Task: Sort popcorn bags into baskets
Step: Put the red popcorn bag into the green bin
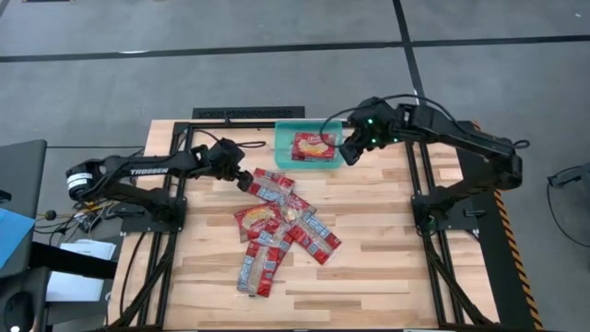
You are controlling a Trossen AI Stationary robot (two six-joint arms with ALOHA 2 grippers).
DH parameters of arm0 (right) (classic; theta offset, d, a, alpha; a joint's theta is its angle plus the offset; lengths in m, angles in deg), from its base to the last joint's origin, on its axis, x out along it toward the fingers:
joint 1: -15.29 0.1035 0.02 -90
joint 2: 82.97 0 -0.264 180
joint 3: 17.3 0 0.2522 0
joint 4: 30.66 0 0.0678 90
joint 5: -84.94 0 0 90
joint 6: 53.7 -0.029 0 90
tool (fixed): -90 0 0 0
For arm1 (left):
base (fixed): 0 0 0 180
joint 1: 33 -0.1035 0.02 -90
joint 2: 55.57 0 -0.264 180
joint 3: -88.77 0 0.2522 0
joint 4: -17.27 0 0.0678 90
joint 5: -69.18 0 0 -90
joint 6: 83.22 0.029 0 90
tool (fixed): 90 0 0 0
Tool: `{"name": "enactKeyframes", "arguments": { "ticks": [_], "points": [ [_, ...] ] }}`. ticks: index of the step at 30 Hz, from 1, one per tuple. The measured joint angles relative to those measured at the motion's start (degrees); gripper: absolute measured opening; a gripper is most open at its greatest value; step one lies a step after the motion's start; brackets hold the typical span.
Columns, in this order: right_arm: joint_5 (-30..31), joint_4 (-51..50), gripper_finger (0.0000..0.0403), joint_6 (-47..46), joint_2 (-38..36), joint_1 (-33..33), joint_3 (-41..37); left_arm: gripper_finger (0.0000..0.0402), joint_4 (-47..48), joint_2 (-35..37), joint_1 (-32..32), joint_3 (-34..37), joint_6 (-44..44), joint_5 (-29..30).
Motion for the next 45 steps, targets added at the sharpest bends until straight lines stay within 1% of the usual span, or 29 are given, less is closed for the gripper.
{"name": "enactKeyframes", "arguments": {
  "ticks": [5, 7, 12, 15, 17, 19, 22, 27, 28, 31, 34, 36, 40, 45],
  "points": [
    [1.93, -0.35, 0.0221, -1.61, 0.18, 2.41, 0.00, 0.0321, -2.71, -5.07, 0.85, 0.05, -1.13, -0.84],
    [2.10, -0.34, 0.0220, -1.71, 0.53, 3.27, -0.02, 0.0321, -5.09, -7.80, 1.33, 0.02, -1.83, -1.29],
    [2.15, -0.25, 0.0213, -3.10, 0.54, 4.79, -0.07, 0.0320, -7.58, -14.63, 1.55, -0.04, -5.01, -2.79],
    [2.15, -0.25, 0.0209, -3.32, 0.51, 5.63, -0.07, 0.0312, -10.61, -17.70, 1.59, -0.17, -5.58, -5.55],
    [2.15, -0.25, 0.0207, -3.35, 0.51, 6.25, -0.07, 0.0292, -12.04, -19.19, 1.74, -0.22, -6.23, -6.15],
    [2.15, -0.25, 0.0204, -3.35, 0.51, 6.76, -0.07, 0.0257, -12.30, -20.18, 1.74, -0.23, -6.70, -6.19],
    [2.62, -0.24, 0.0200, -3.41, 0.51, 7.80, -0.07, 0.0184, -12.87, -21.15, 1.68, -0.22, -6.72, -7.27],
    [5.81, -0.25, 0.0191, -3.79, 0.51, 9.74, -0.07, 0.0039, -13.76, -21.65, 1.70, -0.11, -3.06, -10.18],
    [6.32, -0.25, 0.0189, -3.77, 0.51, 10.03, -0.07, 0.0021, -13.90, -21.65, 1.70, -0.11, -2.54, -11.16],
    [6.60, -0.25, 0.0183, -3.30, 0.51, 10.73, -0.07, 0.0010, -13.81, -21.70, 1.75, -0.09, -2.93, -13.75],
    [6.47, 0.14, 0.0178, -2.60, 0.51, 10.77, -0.07, 0.0003, -12.99, -21.03, 2.25, -0.12, -4.33, -17.81],
    [6.35, 0.85, 0.0176, -1.22, 0.51, 10.77, -0.07, 0.0001, -12.35, -19.46, 3.04, -0.33, -4.56, -18.51],
    [5.10, 1.68, 0.0178, 1.87, 0.51, 10.54, -0.07, 0.0000, -9.81, -14.61, 3.89, -1.98, -4.21, -15.96],
    [-2.33, 5.84, 0.0191, 8.15, 0.72, 9.31, -0.06, 0.0000, -5.39, -7.24, 5.08, -5.01, -1.11, -12.44]
  ]
}}
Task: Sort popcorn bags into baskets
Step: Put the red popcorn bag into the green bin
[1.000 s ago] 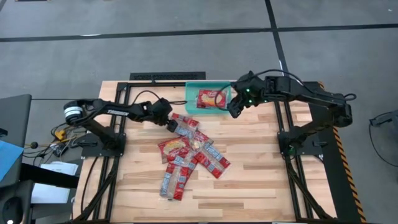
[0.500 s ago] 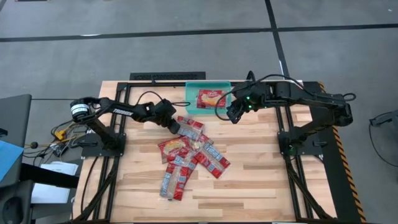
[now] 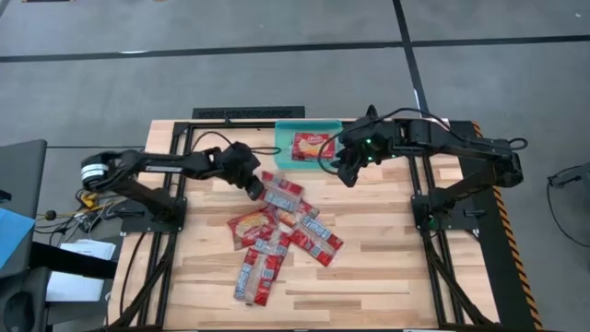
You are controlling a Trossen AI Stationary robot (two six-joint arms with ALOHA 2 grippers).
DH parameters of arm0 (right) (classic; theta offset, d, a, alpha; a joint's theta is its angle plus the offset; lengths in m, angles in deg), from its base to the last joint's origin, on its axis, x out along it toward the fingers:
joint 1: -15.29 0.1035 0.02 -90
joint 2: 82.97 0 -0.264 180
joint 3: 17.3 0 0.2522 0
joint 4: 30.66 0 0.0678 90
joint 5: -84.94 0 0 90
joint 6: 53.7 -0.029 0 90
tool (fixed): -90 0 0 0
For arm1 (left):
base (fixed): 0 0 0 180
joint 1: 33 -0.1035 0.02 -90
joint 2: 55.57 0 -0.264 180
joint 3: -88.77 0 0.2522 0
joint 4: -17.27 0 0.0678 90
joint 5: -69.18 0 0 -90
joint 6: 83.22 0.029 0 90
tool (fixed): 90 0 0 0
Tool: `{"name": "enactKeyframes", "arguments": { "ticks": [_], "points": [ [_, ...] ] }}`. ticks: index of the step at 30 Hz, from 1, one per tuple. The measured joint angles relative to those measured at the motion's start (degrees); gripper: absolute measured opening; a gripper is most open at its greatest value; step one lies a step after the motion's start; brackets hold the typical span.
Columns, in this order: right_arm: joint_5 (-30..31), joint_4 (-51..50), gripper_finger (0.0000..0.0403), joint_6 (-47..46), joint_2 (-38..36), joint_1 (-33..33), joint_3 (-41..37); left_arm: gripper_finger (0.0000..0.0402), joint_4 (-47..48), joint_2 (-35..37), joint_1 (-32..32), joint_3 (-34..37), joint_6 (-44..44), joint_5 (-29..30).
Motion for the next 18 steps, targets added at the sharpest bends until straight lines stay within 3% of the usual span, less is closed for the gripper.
{"name": "enactKeyframes", "arguments": {
  "ticks": [10, 18],
  "points": [
    [-12.00, 11.65, 0.0252, 14.19, 8.06, -3.13, 0.04, 0.0000, 11.17, 10.55, 5.19, -10.84, 7.83, 8.25],
    [-15.50, 24.00, 0.0271, 23.42, 15.69, -6.29, 0.06, 0.0000, 17.95, 11.04, 10.65, -20.66, 13.51, 12.01]
  ]
}}
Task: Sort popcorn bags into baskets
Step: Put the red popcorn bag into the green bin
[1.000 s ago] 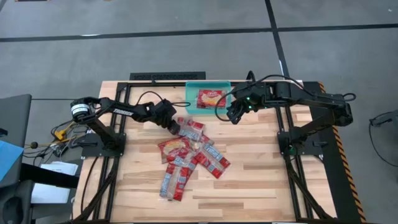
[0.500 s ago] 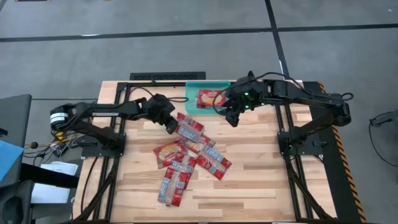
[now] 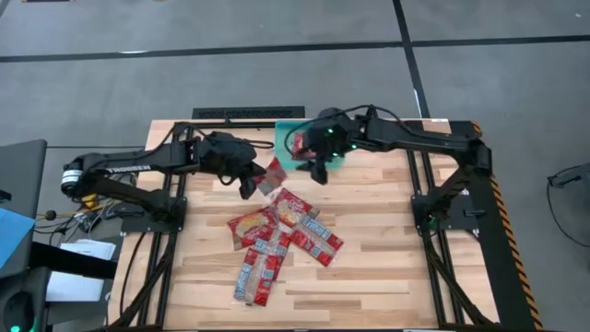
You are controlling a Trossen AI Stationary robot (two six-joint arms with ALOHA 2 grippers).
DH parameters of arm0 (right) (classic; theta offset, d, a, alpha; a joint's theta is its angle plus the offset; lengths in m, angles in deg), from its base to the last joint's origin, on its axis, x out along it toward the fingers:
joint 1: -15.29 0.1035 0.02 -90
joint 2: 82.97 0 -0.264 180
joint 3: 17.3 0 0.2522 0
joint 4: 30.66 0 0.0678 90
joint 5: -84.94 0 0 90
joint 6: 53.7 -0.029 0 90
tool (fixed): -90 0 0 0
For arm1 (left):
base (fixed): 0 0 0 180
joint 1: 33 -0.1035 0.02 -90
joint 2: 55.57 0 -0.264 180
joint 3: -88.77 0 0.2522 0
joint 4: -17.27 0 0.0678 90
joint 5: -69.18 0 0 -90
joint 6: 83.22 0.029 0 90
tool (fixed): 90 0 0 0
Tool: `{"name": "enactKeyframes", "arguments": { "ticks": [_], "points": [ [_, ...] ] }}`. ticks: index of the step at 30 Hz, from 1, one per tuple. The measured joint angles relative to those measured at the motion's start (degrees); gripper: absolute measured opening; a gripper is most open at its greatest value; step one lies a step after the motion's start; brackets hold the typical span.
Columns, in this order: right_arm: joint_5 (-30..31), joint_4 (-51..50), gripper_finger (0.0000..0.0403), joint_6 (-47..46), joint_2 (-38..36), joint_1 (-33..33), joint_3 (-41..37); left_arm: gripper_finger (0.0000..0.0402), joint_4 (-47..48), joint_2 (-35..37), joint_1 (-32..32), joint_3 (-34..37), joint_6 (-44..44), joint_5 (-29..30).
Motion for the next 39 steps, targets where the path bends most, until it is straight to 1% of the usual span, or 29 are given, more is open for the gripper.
{"name": "enactKeyframes", "arguments": {
  "ticks": [2, 4, 6, 8, 11, 13, 15, 22, 24, 26, 28, 29, 33, 34, 35, 37, 39],
  "points": [
    [-0.21, 0.38, 0.0271, 2.75, 0.92, -0.29, -0.09, 0.0000, 0.78, -0.12, 1.07, -1.35, 0.43, 0.45],
    [-1.73, 3.19, 0.0271, 5.18, 2.03, -0.51, 0.02, 0.0000, 1.13, -0.12, 1.69, -2.41, 1.10, 0.44],
    [-3.92, 2.33, 0.0271, 6.45, 2.03, -0.84, -0.15, 0.0000, 1.51, -0.07, 2.44, -3.01, 1.29, 0.77],
    [-5.19, 5.23, 0.0271, 7.18, 2.94, -0.81, 0.15, 0.0000, 1.60, -0.08, 2.81, -3.07, 1.25, 1.61],
    [-7.71, 5.57, 0.0271, 6.24, 3.48, -0.85, -0.22, 0.0000, 1.69, -0.10, 3.14, -3.07, 1.23, 2.03],
    [-9.33, 8.56, 0.0271, 5.63, 4.34, -0.70, 0.08, 0.0000, 1.60, -0.10, 3.12, -3.07, 1.22, 2.28],
    [-10.59, 8.89, 0.0271, 4.58, 5.14, -0.42, 0.03, 0.0000, 1.36, -0.10, 3.09, -3.07, 1.21, 2.61],
    [-12.06, 13.88, 0.0271, 4.31, 9.60, 0.60, -0.04, 0.0000, 1.30, -0.10, 3.39, -3.07, 1.07, 2.60],
    [-12.16, 15.39, 0.0264, 4.31, 10.30, 1.02, -0.05, 0.0000, 1.06, -0.10, 3.44, -3.07, 1.06, 2.67],
    [-11.91, 16.18, 0.0243, 4.29, 10.72, 1.46, 0.01, 0.0000, 1.09, -0.10, 3.47, -3.07, 0.65, 2.65],
    [-11.76, 15.88, 0.0202, 4.46, 10.72, 1.68, -0.02, 0.0000, 1.23, -0.10, 3.44, -3.07, 0.38, 2.70],
    [-11.80, 15.74, 0.0176, 4.58, 10.72, 1.69, -0.02, 0.0000, 1.25, -0.10, 3.44, -3.07, 0.42, 2.73],
    [-11.87, 14.43, 0.0041, 4.71, 10.72, 1.26, -0.02, 0.0000, 1.23, -0.10, 3.42, -3.07, 0.18, 2.76],
    [-11.80, 14.51, 0.0026, 4.80, 10.72, 1.07, -0.02, 0.0000, 1.22, -0.10, 3.42, -3.07, 0.16, 2.82],
    [-11.82, 14.60, 0.0023, 4.57, 10.72, 0.87, -0.02, 0.0000, 1.18, -0.10, 3.41, -3.07, 0.17, 2.96],
    [-10.79, 14.41, 0.0029, 4.06, 10.70, 0.75, -0.02, 0.0000, 1.17, -0.10, 3.36, -3.07, 0.18, 3.36],
    [-7.81, 12.31, 0.0029, 5.11, 10.09, 0.78, 0.00, 0.0000, 1.43, -0.01, 3.38, -3.07, 0.18, 3.73]
  ]
}}
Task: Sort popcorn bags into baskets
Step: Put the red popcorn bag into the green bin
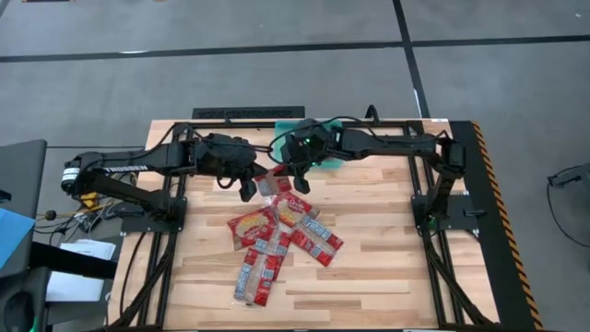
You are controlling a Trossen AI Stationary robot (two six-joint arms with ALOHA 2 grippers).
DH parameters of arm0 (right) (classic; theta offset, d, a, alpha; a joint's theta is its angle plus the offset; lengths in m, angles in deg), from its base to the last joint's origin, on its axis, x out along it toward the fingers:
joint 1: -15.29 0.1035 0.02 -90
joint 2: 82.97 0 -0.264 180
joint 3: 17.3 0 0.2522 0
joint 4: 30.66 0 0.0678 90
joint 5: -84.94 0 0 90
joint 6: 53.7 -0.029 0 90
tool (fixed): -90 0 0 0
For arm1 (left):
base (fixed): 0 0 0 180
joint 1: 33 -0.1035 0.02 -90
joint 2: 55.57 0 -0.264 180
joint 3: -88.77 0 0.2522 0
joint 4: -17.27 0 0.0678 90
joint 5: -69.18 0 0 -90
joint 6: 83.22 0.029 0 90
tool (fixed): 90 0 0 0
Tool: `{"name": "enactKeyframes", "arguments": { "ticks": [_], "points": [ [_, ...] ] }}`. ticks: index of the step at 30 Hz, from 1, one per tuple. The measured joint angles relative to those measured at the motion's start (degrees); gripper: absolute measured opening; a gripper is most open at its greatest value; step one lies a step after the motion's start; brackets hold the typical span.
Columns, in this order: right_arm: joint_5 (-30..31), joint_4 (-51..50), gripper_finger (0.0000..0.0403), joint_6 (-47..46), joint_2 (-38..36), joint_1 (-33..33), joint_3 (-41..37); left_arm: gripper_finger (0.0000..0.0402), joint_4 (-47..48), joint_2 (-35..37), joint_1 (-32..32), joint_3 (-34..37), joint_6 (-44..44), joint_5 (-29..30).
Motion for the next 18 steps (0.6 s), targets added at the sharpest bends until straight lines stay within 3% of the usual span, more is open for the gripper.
{"name": "enactKeyframes", "arguments": {
  "ticks": [6, 10, 13, 18],
  "points": [
    [19.12, -7.61, 0.0021, 16.36, -4.56, -0.65, -0.08, 0.0023, 0.53, 3.97, 0.04, -0.08, -0.10, 5.10],
    [27.83, -7.54, 0.0021, 30.58, -5.71, -2.26, 0.04, 0.0047, 0.85, 7.13, 0.04, -0.09, -0.57, 10.12],
    [30.61, -6.35, 0.0021, 38.48, -4.69, -3.57, 0.04, 0.0061, 1.36, 8.75, 0.02, -0.09, -0.65, 13.08],
    [27.99, 0.19, 0.0023, 44.75, -4.42, -5.41, -3.02, 0.0071, 3.73, 10.02, 0.02, -0.09, -0.92, 14.18]
  ]
}}
